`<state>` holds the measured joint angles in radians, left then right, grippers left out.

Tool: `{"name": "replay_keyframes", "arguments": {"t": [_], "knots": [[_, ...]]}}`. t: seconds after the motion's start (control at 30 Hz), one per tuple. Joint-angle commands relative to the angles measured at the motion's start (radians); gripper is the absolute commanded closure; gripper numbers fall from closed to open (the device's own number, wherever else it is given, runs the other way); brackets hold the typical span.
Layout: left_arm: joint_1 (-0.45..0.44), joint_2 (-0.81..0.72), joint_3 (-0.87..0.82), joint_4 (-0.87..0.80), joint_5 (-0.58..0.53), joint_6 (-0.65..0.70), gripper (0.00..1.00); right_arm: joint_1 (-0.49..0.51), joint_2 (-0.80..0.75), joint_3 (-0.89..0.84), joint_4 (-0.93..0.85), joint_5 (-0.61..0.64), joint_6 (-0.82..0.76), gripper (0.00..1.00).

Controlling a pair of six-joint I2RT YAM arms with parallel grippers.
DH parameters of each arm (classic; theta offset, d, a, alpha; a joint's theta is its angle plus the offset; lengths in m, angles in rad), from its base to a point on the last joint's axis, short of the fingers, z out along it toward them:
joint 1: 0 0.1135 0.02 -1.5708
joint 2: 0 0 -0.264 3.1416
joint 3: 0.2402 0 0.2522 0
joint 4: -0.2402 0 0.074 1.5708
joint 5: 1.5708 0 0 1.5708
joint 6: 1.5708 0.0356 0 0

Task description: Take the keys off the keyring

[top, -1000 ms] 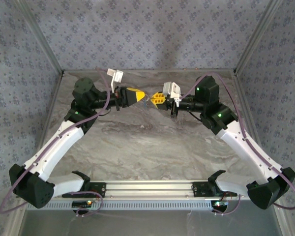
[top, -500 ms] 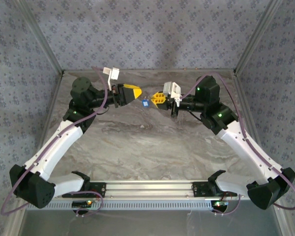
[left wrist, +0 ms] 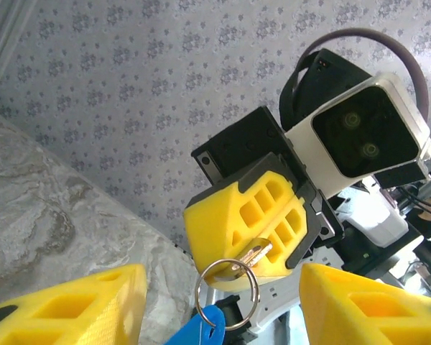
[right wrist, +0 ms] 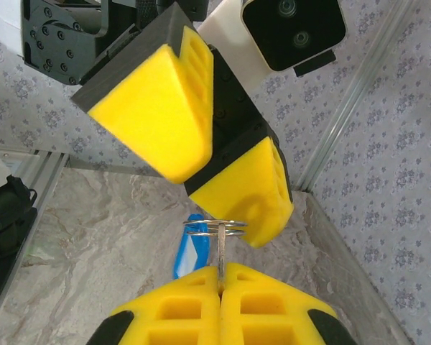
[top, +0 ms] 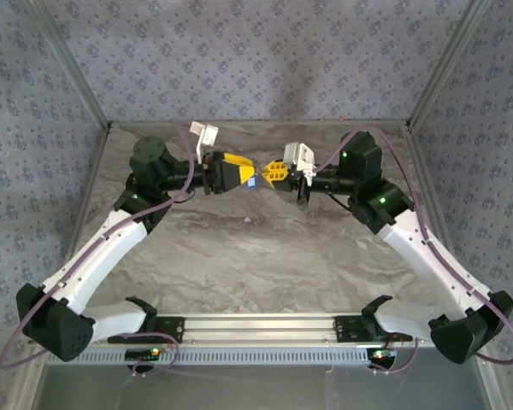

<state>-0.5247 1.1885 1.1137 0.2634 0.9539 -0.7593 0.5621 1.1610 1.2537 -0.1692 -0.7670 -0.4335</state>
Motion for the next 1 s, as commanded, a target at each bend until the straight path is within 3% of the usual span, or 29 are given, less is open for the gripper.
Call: {"name": "replay_keyframes", "arguments": {"t": [0.0, 0.13, 0.5, 0.8, 0.97], "knots": [[-0.014, 0.011, 0.045, 0.013, 0.034, 0.021, 0.42, 0.007, 0.002, 0.025, 0.000, -0.016, 0.009, 1.00], [-0.021, 0.017, 0.055, -0.006, 0.035, 0.034, 0.45, 0.007, 0.000, 0.025, 0.002, -0.014, 0.010, 1.00], [-0.014, -0.002, 0.057, -0.042, 0.008, 0.057, 0.78, 0.006, -0.007, 0.015, -0.002, -0.003, 0.010, 1.00], [-0.003, -0.017, 0.051, -0.041, -0.009, 0.052, 0.81, 0.005, -0.014, 0.010, -0.003, 0.002, 0.010, 1.00], [-0.003, -0.023, 0.046, -0.034, -0.007, 0.050, 0.97, 0.005, -0.021, 0.007, -0.002, 0.009, 0.008, 1.00]]}}
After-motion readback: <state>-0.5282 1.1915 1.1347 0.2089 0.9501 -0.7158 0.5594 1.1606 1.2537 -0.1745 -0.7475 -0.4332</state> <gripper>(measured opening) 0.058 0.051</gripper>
